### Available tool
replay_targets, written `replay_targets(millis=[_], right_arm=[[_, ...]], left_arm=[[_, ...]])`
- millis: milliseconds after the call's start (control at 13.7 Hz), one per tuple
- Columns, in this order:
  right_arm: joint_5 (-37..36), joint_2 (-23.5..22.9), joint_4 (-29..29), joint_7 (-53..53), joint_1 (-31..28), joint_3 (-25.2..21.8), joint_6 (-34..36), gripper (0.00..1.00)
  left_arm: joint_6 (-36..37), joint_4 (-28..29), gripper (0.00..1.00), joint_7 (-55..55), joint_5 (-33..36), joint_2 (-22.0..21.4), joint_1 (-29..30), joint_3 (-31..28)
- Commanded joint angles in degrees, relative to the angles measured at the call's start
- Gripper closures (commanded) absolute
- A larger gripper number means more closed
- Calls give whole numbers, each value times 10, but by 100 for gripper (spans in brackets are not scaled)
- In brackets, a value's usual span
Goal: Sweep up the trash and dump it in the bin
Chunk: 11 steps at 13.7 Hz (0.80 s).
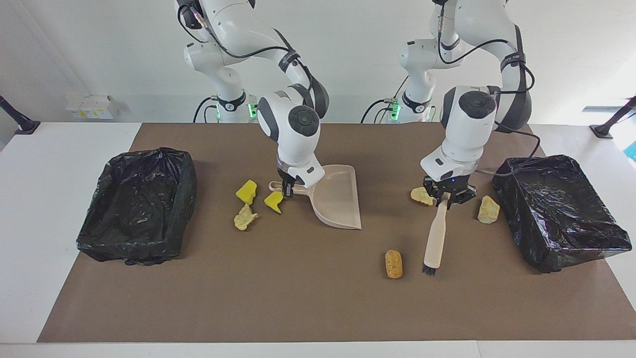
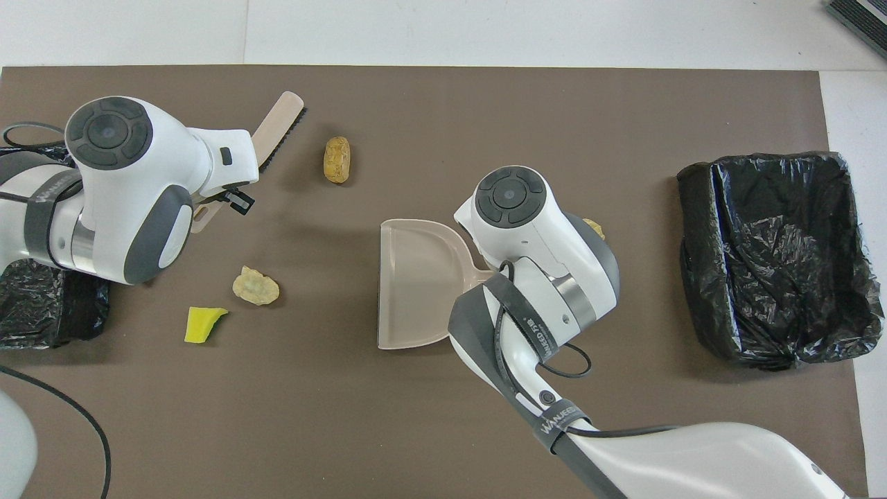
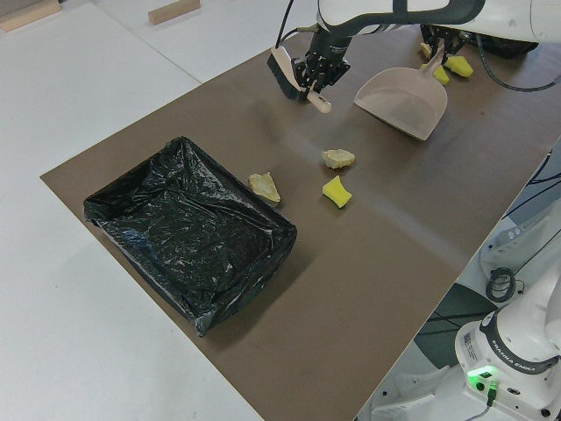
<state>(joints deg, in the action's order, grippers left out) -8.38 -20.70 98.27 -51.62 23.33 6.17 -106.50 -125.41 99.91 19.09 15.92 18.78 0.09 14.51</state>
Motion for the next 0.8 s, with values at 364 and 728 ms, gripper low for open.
replay_targets(millis=[364, 728], right_arm=[[8, 37, 51, 94, 6, 3, -17, 100], [9, 37, 51, 95, 7, 4, -17, 100]], left_arm=[[-43, -34, 100, 125, 99, 59, -22, 7], [78, 16, 100, 229, 100, 6, -35, 11]])
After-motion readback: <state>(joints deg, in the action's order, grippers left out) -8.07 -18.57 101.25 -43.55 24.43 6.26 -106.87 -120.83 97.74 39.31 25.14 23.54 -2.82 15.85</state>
